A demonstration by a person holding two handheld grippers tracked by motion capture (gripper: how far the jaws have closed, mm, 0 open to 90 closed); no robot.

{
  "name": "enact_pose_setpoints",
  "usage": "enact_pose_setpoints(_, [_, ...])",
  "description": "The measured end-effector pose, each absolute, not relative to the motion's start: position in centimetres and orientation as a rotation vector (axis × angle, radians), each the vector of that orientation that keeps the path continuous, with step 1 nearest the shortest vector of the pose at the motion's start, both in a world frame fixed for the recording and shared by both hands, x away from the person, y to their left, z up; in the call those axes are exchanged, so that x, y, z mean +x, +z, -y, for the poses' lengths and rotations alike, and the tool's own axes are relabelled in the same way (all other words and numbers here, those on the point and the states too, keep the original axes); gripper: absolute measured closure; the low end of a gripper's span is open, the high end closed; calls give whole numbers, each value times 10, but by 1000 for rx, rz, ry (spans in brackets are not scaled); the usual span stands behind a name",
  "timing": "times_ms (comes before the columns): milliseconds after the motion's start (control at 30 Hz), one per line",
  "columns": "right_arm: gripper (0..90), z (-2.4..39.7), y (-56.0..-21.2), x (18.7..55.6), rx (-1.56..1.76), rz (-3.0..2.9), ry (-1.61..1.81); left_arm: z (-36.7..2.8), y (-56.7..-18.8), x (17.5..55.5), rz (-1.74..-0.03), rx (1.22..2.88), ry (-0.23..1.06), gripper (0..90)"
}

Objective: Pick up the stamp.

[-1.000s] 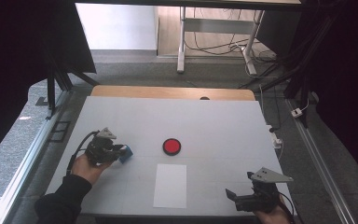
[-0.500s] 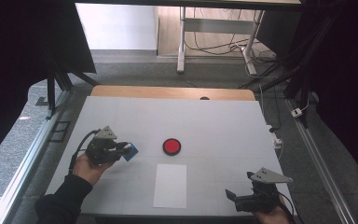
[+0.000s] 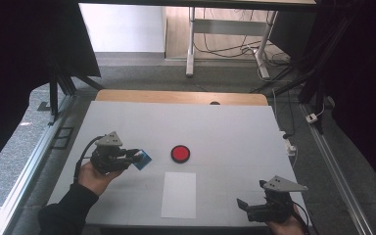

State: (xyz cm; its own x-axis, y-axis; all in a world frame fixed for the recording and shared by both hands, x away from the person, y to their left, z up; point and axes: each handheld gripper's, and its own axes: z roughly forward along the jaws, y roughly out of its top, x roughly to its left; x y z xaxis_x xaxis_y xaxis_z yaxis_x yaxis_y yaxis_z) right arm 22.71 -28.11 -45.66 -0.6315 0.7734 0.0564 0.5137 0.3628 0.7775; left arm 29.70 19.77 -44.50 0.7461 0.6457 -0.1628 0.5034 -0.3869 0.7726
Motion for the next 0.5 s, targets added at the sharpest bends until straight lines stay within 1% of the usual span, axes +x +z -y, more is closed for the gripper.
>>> enact_pose_setpoints(500, [0, 282, -457, 228, 1140, -2316, 1152, -180, -433, 296, -756, 2063, 132, 704])
